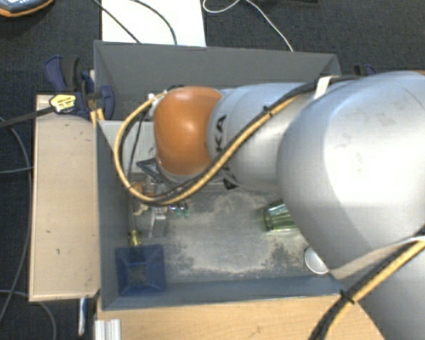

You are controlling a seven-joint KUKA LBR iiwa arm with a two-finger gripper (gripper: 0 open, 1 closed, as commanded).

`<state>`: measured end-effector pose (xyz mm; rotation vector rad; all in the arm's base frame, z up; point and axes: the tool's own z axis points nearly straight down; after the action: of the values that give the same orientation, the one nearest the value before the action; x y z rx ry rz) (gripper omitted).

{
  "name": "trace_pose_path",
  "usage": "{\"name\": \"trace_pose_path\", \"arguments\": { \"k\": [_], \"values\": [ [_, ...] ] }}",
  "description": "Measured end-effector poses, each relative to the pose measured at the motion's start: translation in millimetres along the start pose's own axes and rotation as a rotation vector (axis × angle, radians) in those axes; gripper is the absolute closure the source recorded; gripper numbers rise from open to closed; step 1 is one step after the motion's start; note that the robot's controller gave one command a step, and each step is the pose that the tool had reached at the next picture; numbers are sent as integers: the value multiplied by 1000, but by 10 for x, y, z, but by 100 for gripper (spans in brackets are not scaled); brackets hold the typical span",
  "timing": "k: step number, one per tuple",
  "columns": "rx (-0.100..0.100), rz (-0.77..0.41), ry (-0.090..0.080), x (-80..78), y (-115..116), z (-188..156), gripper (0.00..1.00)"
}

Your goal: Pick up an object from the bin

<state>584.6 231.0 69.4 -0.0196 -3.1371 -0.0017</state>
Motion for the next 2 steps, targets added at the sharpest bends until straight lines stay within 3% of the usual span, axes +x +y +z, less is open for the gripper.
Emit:
{"name": "trace_pose_path", "arguments": {
  "k": [1,2],
  "values": [
    [-4,91,-11,-43,106,-317,0],
    [-1,2,0,-5,1,-7,0]
  ]
}}
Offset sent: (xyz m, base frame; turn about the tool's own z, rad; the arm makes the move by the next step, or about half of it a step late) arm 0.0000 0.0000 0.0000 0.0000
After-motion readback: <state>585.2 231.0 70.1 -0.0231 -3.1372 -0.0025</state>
